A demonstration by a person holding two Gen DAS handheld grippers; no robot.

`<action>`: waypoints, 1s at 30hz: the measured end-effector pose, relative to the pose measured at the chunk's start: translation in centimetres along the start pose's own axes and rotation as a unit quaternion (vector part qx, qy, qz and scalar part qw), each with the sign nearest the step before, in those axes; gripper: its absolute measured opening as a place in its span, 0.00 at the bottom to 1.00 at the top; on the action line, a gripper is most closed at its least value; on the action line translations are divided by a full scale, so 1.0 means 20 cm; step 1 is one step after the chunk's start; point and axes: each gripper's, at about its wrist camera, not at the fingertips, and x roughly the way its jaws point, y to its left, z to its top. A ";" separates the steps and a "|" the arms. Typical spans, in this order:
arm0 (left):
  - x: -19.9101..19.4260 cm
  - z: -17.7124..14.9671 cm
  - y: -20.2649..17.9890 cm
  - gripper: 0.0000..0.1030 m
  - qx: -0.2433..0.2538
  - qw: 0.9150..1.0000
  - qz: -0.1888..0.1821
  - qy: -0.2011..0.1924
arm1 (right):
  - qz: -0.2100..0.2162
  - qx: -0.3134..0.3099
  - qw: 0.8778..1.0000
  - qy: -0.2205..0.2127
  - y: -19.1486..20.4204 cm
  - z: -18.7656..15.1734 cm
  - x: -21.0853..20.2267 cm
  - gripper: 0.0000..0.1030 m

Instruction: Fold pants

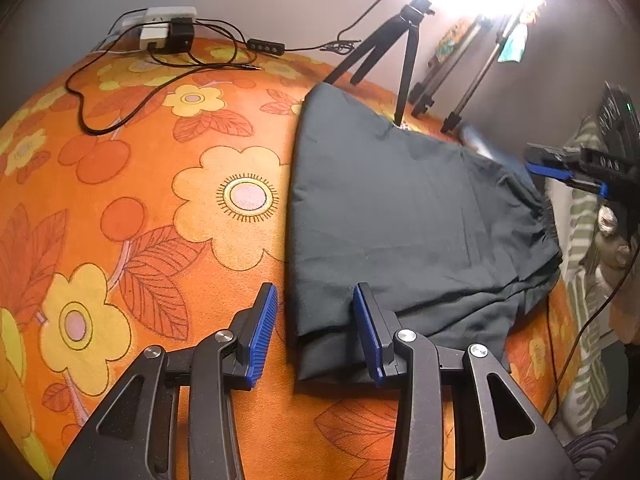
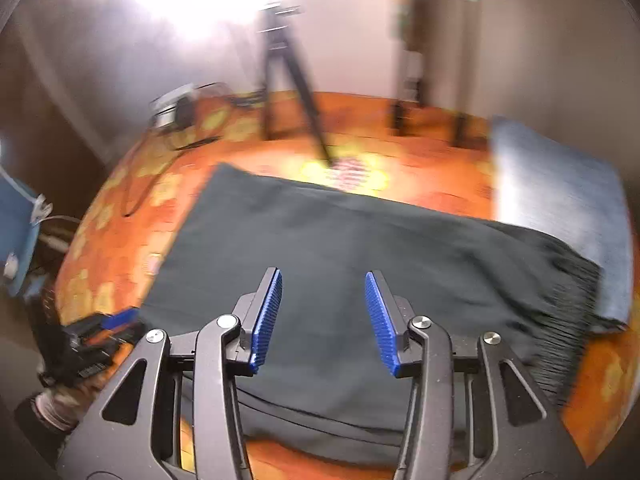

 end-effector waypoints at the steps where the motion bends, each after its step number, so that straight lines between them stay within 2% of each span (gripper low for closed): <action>1: 0.00 0.00 0.00 0.37 -0.003 1.000 -0.002 -0.001 | 0.005 -0.008 1.000 0.004 0.08 0.02 0.04 0.45; 6: 0.00 -0.01 0.00 0.36 -0.009 1.000 -0.017 -0.010 | 0.022 -0.036 0.999 0.024 0.41 0.12 0.21 0.48; 8: 0.01 -0.01 0.01 0.27 -0.016 0.999 -0.025 -0.011 | 0.031 -0.036 0.998 0.033 0.50 0.16 0.28 0.49; 10: 0.01 -0.01 0.02 0.25 -0.022 0.999 -0.028 -0.014 | 0.036 -0.035 0.998 0.045 0.59 0.20 0.37 0.49; 13: 0.00 -0.01 0.03 0.14 -0.026 0.999 -0.038 -0.017 | 0.035 -0.035 0.997 0.065 0.69 0.23 0.47 0.50; 14: 0.00 -0.01 0.03 0.10 -0.025 0.999 -0.040 -0.020 | 0.031 -0.037 0.996 0.072 0.73 0.24 0.52 0.50; 20: -0.02 -0.02 0.02 0.08 -0.016 0.998 -0.052 -0.029 | -0.003 -0.044 0.993 0.109 0.84 0.26 0.74 0.50; 30: -0.03 -0.03 0.01 0.07 -0.008 0.998 -0.055 -0.031 | -0.101 -0.067 0.982 0.146 0.91 0.29 0.95 0.50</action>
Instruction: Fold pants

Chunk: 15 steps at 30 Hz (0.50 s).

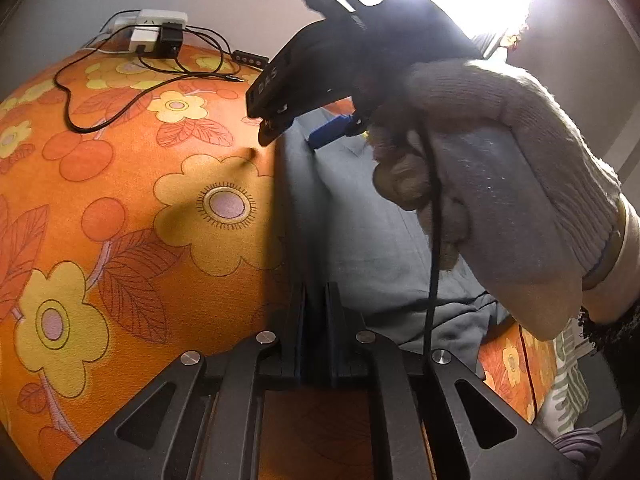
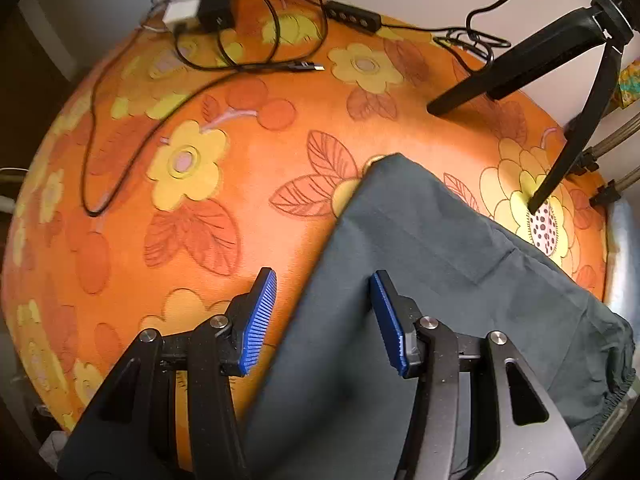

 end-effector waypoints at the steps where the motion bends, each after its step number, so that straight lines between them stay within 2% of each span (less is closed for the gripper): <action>1: 0.00 0.00 0.00 0.07 0.001 1.000 0.001 0.000 | -0.001 0.000 1.000 0.005 0.00 0.00 0.01 0.49; 3: 0.00 -0.01 -0.01 0.07 0.003 1.000 0.003 0.001 | -0.002 0.001 1.000 0.008 0.00 0.00 0.02 0.45; 6: 0.00 -0.01 -0.01 0.07 0.002 1.000 0.007 0.001 | 0.002 0.010 1.000 0.009 -0.03 -0.01 0.03 0.29; 7: -0.01 -0.01 -0.01 0.07 0.001 1.000 0.008 0.001 | 0.001 0.013 1.000 0.008 -0.04 -0.01 0.02 0.19; 8: 0.00 -0.01 -0.01 0.07 0.000 1.000 0.011 0.001 | 0.002 0.015 1.000 0.007 -0.05 -0.01 0.02 0.15; 10: 0.00 0.00 -0.01 0.08 -0.002 1.000 0.014 0.003 | 0.021 0.025 0.999 0.007 -0.08 -0.01 0.01 0.09; 12: 0.01 0.01 -0.02 0.16 -0.002 1.000 0.025 0.005 | 0.029 0.029 0.999 0.001 -0.11 -0.02 -0.01 0.07; 15: 0.03 0.02 -0.02 0.21 -0.005 0.999 0.031 0.007 | 0.036 0.030 0.999 -0.009 -0.14 -0.02 -0.05 0.05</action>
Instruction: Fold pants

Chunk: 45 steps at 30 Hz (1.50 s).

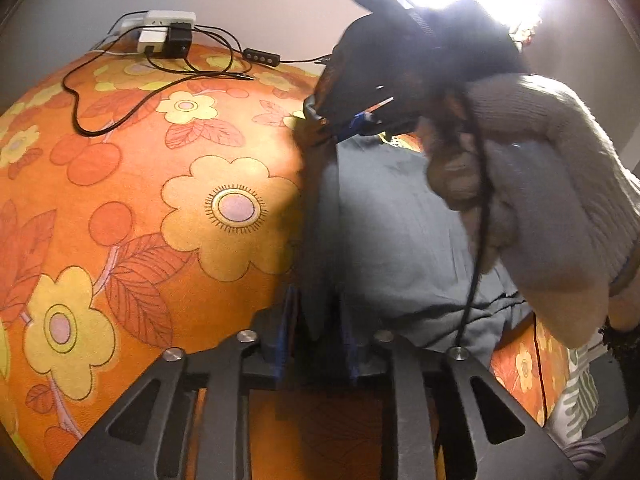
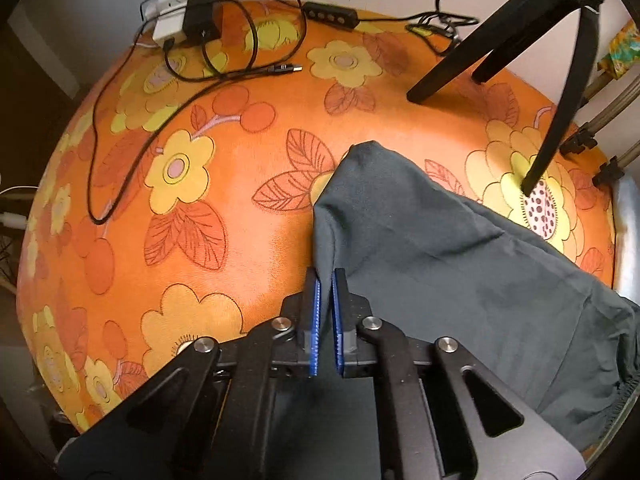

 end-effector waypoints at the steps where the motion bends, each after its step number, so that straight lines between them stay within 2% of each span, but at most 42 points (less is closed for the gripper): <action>1: 0.00 0.00 0.00 0.21 0.000 1.000 0.001 0.000 | 0.003 0.001 1.000 -0.003 -0.01 0.00 -0.01 0.05; 2: 0.01 0.01 -0.01 0.26 0.003 1.000 0.005 0.003 | 0.006 0.002 1.000 -0.006 -0.02 0.00 -0.03 0.04; 3: 0.02 0.01 -0.02 0.37 0.004 1.000 0.010 0.006 | 0.009 0.004 1.000 -0.010 -0.03 0.00 -0.05 0.04; 4: 0.04 0.02 -0.03 0.40 0.004 1.000 0.018 0.009 | 0.012 0.005 1.000 -0.013 -0.04 0.00 -0.06 0.04; 6: 0.05 0.02 -0.04 0.41 0.004 1.000 0.021 0.007 | 0.018 0.007 1.000 -0.021 -0.07 -0.01 -0.10 0.04; 11: 0.07 0.04 0.00 0.41 -0.039 0.999 -0.009 0.006 | 0.030 0.011 0.999 -0.035 -0.10 -0.02 -0.16 0.04; 13: 0.05 0.04 -0.01 0.37 -0.038 0.999 -0.016 -0.006 | 0.033 0.013 0.999 -0.038 -0.11 -0.03 -0.18 0.04; 14: 0.05 0.04 -0.03 0.20 -0.030 0.999 -0.016 -0.011 | 0.034 0.013 0.999 -0.040 -0.11 -0.03 -0.18 0.04; 15: 0.04 0.04 -0.05 0.10 -0.024 1.000 -0.014 -0.012 | 0.036 0.015 0.998 -0.043 -0.12 -0.03 -0.20 0.04; 17: 0.02 0.04 -0.08 0.07 -0.017 0.999 -0.016 -0.021 | 0.041 0.016 0.998 -0.046 -0.12 -0.02 -0.20 0.04; 27: -0.12 0.08 -0.35 0.05 0.045 0.996 -0.056 -0.058 | 0.074 0.033 0.993 -0.081 -0.29 -0.06 -0.39 0.04; 35: -0.17 0.15 -0.60 0.05 0.084 0.990 -0.098 -0.062 | 0.095 0.055 0.987 -0.116 -0.50 -0.11 -0.61 0.03; 45: -0.18 0.23 -0.93 0.05 0.134 0.979 -0.139 -0.065 | 0.104 0.108 0.975 -0.165 -0.93 -0.23 -0.87 0.03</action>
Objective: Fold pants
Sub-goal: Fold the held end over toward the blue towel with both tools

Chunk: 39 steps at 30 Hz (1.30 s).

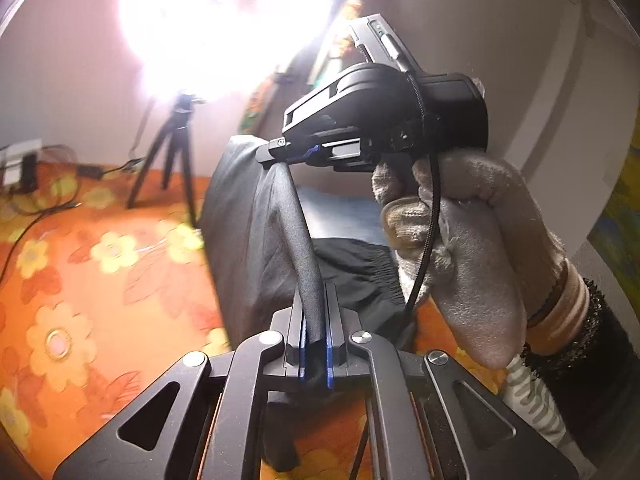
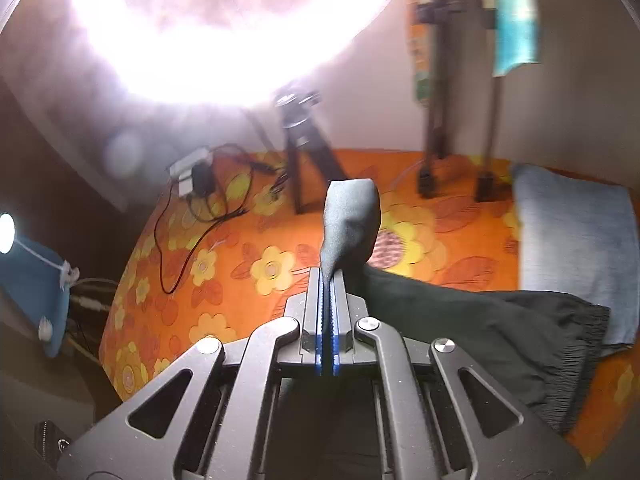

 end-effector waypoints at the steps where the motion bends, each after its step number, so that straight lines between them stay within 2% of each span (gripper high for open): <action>1: 0.02 0.00 -0.03 0.05 0.004 1.000 -0.005 0.001 | 0.000 0.006 1.000 -0.004 -0.04 0.00 -0.03 0.03; 13: 0.44 -0.06 -0.34 0.04 0.061 0.995 -0.054 0.058 | -0.024 0.056 0.998 -0.025 -0.59 -0.10 -0.23 0.03; 25: 0.89 -0.11 -0.55 0.04 0.102 0.986 -0.077 0.110 | -0.048 0.120 0.991 -0.027 -1.18 -0.28 -0.30 0.03; 30: 1.02 -0.14 -0.61 0.04 0.112 0.982 -0.082 0.124 | -0.054 0.130 0.990 -0.021 -1.31 -0.32 -0.27 0.03; 39: 1.16 -0.17 -0.64 0.04 0.115 0.978 -0.084 0.153 | -0.068 0.141 0.988 -0.003 -1.45 -0.40 -0.17 0.03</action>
